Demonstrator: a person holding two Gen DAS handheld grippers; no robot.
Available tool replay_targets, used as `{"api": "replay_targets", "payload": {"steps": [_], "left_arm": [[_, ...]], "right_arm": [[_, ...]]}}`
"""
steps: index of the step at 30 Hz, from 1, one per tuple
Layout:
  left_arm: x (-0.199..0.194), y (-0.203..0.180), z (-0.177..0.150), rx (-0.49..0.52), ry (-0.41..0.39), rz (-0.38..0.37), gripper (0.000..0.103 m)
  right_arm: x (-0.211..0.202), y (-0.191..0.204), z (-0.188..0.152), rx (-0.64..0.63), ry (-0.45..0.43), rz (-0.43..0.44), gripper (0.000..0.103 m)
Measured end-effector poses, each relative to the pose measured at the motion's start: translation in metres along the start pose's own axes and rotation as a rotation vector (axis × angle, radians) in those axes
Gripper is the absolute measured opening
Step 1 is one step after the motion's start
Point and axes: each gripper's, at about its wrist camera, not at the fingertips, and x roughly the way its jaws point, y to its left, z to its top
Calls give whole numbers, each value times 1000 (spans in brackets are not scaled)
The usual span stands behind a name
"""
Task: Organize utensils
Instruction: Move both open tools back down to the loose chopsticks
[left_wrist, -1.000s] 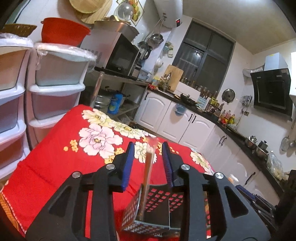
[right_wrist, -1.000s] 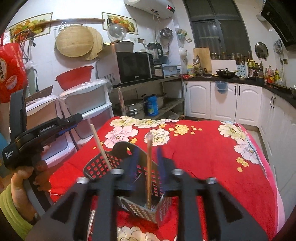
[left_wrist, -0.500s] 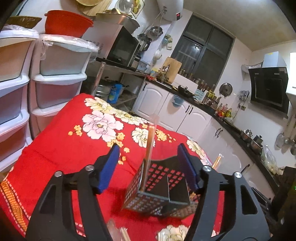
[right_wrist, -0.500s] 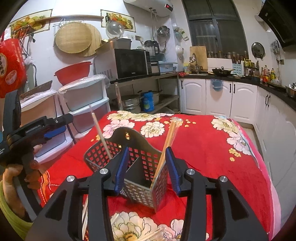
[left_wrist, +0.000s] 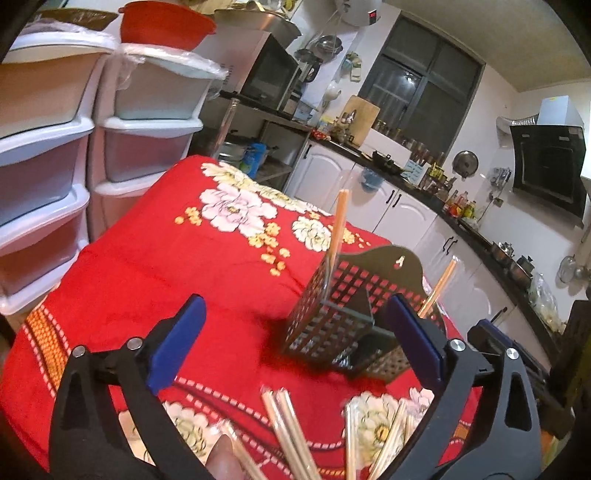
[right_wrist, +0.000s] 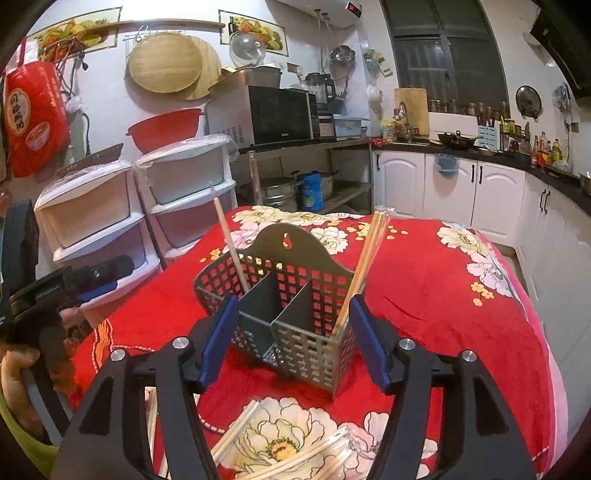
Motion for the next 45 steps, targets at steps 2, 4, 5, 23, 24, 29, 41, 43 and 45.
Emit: {"api": "replay_targets", "payload": {"steps": [2,4,5,23,24,29,41,43,45], "left_arm": [[-4,2,-5,3,-2,10,91],[-9,4,-12,10,-5,19,91],[-11,4,-15,11,-5,23,91],[-27,20,-51,-2,28,60,91],[-27,20,-54,-4,33,57,91],[-24,23,-67,-11,66,54,91],[-18,28,-96,-14,162,34,91],[-14,28,-99,-26,185,24,89],[-10,29,-103,-34,203,22,84]], "right_arm": [[-2,3,-3,-3,1,-1,66],[-3,5,-6,-7,4,-2,67],[-4,6,-8,-10,6,-4,67],[-4,4,-54,2,96,-2,69],[-4,4,-55,3,102,-4,69],[-3,-1,-68,23,128,-21,69],[-12,-19,-91,74,153,-68,69],[-13,-21,-94,85,157,-68,69],[-14,-24,-98,97,164,-69,69]]}}
